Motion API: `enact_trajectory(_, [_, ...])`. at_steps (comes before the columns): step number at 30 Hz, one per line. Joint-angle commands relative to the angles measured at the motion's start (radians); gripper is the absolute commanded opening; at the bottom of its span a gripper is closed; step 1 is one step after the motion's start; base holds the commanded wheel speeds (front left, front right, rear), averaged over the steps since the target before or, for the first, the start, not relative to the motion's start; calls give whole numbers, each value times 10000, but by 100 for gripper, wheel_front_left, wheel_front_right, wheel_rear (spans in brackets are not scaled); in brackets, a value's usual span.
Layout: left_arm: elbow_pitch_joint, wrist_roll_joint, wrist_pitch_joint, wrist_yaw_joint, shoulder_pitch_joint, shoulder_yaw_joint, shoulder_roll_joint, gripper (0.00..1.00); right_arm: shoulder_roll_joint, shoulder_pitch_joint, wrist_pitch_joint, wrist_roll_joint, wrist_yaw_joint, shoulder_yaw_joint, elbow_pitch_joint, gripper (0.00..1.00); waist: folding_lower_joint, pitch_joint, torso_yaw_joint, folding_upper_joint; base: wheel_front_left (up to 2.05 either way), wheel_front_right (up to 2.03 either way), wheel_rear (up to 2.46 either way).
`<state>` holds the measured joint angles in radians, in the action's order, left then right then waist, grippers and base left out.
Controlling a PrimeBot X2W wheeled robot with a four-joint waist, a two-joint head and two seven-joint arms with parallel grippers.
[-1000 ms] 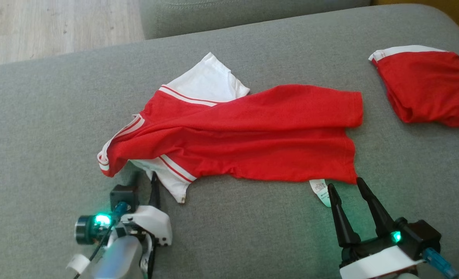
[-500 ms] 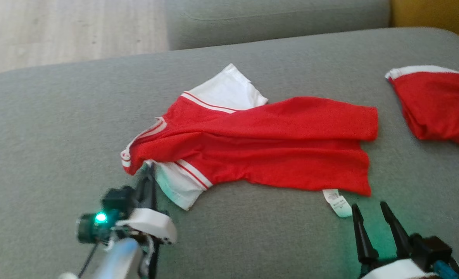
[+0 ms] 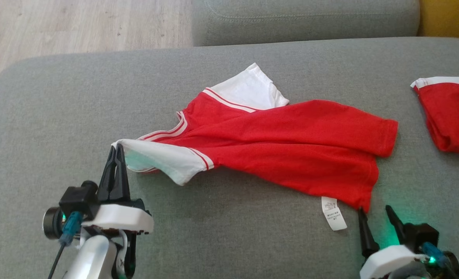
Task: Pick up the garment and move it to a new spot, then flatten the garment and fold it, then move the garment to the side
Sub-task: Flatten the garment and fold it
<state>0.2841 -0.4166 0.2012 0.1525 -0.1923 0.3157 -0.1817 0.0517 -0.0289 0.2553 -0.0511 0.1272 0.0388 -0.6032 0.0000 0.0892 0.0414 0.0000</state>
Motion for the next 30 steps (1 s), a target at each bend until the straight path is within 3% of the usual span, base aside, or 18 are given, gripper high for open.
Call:
enact_trajectory(1, [-465,-12,-48,110,-225,-370,-233,0,21,-355,65,57,35,-313,-93,100,0,16,11,0,0,0,0])
enact_trajectory(5, [-672,5,-165,185,-162,-335,-297,0,6,-570,65,17,35,-557,-496,100,0,0,0,0,0,0,0])
enact_trajectory(8, [-735,11,-194,222,-130,-326,-323,0,1,-548,65,7,35,-657,-546,96,0,-27,-21,0,0,0,0])
enact_trajectory(9, [-758,14,-203,231,-118,-317,-336,0,-1,-527,65,-4,35,-693,-532,90,0,-43,-27,0,0,0,0])
enact_trajectory(10, [-771,15,-208,239,-100,-308,-347,0,-3,-493,65,-28,35,-742,-506,78,0,-70,-37,0,0,0,0])
enact_trajectory(11, [-783,18,-219,256,-80,-295,-349,0,-4,-450,65,-53,35,-790,-476,53,0,-99,-48,0,0,0,0])
enact_trajectory(13, [-802,11,-230,282,-39,-286,-364,0,-6,-369,65,-126,35,-877,-410,16,0,-157,-74,0,0,0,0])
enact_trajectory(14, [-806,5,-227,286,-19,-286,-378,0,-7,-336,65,-156,35,-920,-352,4,0,-184,-85,0,0,0,0])
enact_trajectory(15, [-811,-2,-220,291,0,-288,-389,0,-8,-301,65,-187,35,-956,-318,0,0,-209,-96,0,0,0,0])
enact_trajectory(23, [-905,-194,-16,144,93,-329,-405,0,91,23,65,-361,35,-974,561,0,0,-681,-155,0,0,0,0])
enact_trajectory(30, [-2065,-1663,255,-1069,-624,-962,-200,0,700,215,65,-1235,35,-395,3708,0,0,-1242,-263,0,0,0,0])
